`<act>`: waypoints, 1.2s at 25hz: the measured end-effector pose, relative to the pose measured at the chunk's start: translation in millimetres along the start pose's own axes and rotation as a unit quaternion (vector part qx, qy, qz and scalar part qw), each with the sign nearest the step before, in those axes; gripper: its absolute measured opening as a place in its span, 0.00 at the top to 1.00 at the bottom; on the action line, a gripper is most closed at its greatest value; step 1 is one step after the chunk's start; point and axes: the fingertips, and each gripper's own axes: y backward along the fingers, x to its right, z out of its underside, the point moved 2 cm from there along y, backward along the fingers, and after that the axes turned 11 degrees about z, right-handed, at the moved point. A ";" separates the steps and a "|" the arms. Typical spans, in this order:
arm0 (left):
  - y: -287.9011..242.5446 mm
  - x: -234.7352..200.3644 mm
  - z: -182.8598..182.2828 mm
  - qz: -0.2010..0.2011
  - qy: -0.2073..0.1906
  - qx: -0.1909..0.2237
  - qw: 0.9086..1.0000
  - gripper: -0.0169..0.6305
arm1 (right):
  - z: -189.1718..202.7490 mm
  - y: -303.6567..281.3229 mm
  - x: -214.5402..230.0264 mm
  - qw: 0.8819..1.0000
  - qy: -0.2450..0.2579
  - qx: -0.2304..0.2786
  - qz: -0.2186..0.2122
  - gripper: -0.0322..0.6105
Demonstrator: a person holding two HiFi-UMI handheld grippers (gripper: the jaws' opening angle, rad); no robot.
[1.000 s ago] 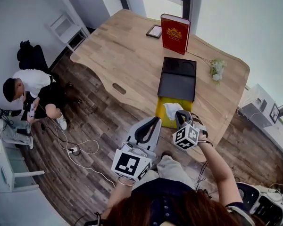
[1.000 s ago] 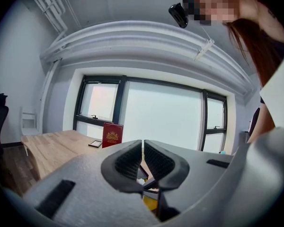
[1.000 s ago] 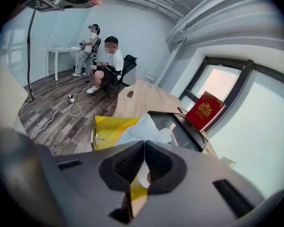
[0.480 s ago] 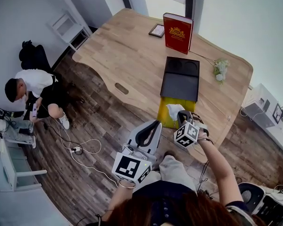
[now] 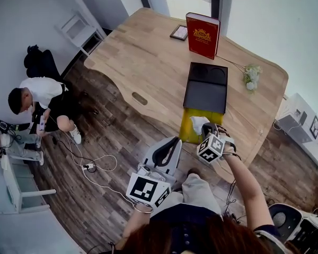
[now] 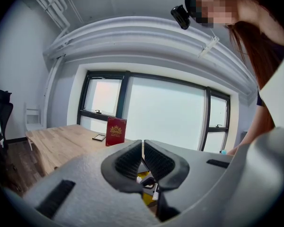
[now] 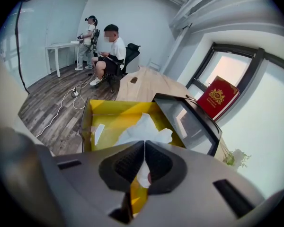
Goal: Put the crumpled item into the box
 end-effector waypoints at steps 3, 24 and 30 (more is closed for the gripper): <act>0.3 -0.9 1.0 -0.001 0.001 -0.002 1.000 0.92 | 1.9 -3.1 -2.2 1.000 -0.005 -0.007 -0.002 0.91; 5.0 -1.9 1.6 0.005 -0.002 -0.005 1.000 0.92 | 1.7 2.2 8.0 0.998 -0.055 -0.017 0.006 0.90; 10.0 1.5 -0.4 0.015 -0.004 0.000 1.000 0.92 | -4.2 14.8 13.4 0.997 -0.075 -0.016 0.020 0.91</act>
